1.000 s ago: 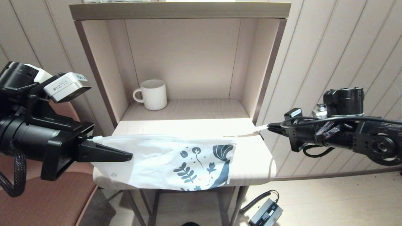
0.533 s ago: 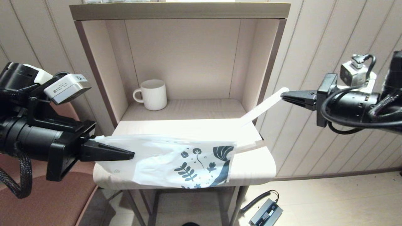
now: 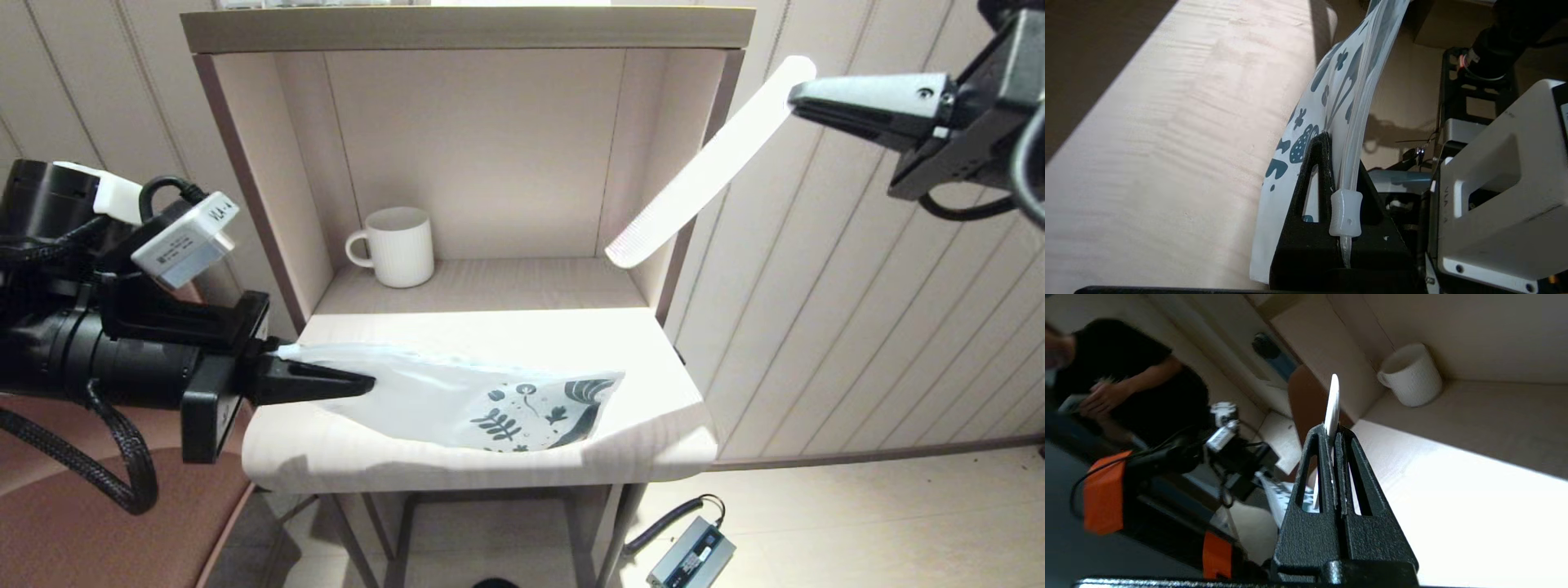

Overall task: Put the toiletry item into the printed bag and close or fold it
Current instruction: Place the comb into the storage bag

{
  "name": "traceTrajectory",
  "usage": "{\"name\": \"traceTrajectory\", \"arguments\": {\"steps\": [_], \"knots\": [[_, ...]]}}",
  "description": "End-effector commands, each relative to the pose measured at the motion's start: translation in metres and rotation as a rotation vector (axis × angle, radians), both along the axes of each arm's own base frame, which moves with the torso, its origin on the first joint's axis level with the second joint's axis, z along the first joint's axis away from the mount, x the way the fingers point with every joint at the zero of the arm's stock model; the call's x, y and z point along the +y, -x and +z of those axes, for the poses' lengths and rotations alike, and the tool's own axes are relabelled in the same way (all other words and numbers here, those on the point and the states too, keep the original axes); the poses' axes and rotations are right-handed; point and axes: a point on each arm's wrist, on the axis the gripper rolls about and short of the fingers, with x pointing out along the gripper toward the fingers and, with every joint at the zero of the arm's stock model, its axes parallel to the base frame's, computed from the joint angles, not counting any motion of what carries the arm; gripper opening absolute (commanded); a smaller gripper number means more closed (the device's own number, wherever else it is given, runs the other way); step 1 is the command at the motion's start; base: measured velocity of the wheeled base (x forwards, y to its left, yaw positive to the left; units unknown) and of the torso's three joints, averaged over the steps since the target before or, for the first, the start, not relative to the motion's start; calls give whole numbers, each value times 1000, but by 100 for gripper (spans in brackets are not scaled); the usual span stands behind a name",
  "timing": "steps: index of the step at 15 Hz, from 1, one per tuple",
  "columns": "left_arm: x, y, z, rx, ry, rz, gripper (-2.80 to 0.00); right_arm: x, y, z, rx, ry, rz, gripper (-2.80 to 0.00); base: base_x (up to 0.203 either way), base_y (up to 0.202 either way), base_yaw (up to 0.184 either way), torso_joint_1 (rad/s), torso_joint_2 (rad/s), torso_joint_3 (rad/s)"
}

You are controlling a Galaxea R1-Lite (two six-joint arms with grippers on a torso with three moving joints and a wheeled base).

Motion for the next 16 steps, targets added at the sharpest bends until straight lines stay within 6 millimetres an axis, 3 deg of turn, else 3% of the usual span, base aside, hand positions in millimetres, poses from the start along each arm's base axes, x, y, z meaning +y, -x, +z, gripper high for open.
{"name": "traceTrajectory", "arguments": {"steps": [1,3,6,9,11,16], "knots": [[-9,0,-6,-16,-25,-5,-280,1,5,13,-63,48,177,-280,0,0,0,0,0,0],[-12,-5,-3,-12,-19,-12,-280,1,4,24,-159,110,307,-280,0,0,0,0,0,0],[-24,-16,1,58,-9,-25,-280,2,-17,38,-236,171,456,-280,0,0,0,0,0,0],[-32,-27,10,189,33,15,-280,3,-44,55,-307,197,484,-280,0,0,0,0,0,0],[-34,-32,10,209,40,20,-280,5,-65,54,-298,196,494,-280,0,0,0,0,0,0],[-41,-35,8,200,38,-4,-280,13,-84,65,-302,190,504,-280,0,0,0,0,0,0]]}}
